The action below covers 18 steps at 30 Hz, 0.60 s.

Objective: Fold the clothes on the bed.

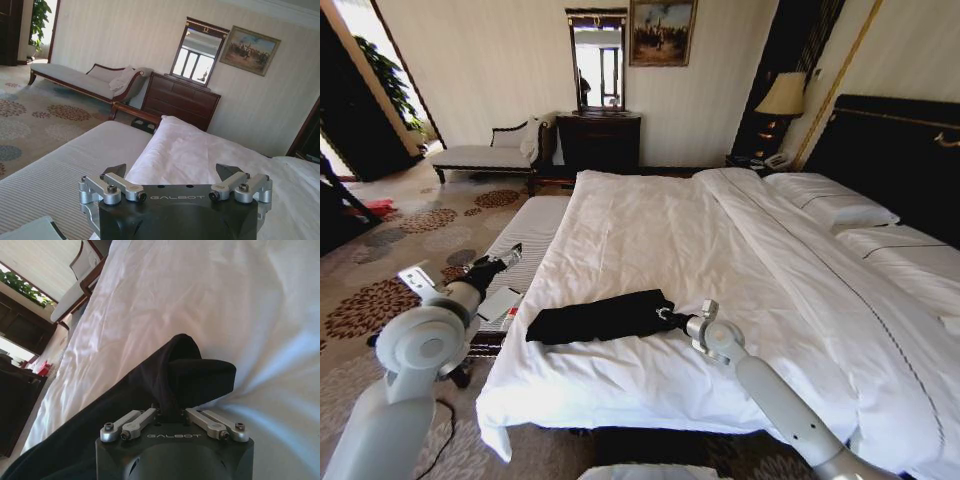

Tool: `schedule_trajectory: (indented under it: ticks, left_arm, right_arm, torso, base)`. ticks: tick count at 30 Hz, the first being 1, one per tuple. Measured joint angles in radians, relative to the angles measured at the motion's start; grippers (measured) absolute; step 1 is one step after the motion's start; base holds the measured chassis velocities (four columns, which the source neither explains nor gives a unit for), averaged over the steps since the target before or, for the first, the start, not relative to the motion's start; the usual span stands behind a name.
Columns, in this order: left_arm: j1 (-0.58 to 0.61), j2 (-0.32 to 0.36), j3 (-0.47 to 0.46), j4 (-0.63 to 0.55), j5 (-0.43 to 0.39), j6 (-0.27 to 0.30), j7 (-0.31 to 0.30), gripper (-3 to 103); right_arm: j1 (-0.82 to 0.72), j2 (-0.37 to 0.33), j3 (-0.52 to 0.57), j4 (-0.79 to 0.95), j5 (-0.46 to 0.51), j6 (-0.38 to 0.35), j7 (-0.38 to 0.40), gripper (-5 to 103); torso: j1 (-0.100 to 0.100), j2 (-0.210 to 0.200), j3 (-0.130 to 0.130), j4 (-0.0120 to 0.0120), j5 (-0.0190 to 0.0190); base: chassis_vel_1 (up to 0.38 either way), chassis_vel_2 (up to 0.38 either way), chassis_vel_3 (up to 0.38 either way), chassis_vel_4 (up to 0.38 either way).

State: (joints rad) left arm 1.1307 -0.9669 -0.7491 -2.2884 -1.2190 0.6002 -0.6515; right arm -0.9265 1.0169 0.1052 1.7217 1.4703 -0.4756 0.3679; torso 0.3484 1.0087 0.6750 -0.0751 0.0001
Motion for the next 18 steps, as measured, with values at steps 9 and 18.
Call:
schedule_trajectory:
  ticks: [9, 18]
  left_arm:
    - [0.014, -0.001, -0.010, -0.001, 0.024, -0.011, 0.006, 100]
    - [0.005, -0.020, 0.001, 0.011, 0.045, -0.015, 0.009, 100]
  right_arm:
    - [-0.072, -0.059, 0.117, 0.081, 0.045, 0.016, 0.024, 5]
    - [-0.188, -0.210, 0.292, 0.112, 0.131, 0.026, 0.079, 5]
  torso:
    - [0.000, 0.000, 0.000, 0.0000, 0.0000]
    - [0.000, 0.000, 0.000, -0.0004, -0.0003]
  base:
    - [0.000, 0.000, 0.000, 0.000]
    - [0.000, 0.000, 0.000, 0.000]
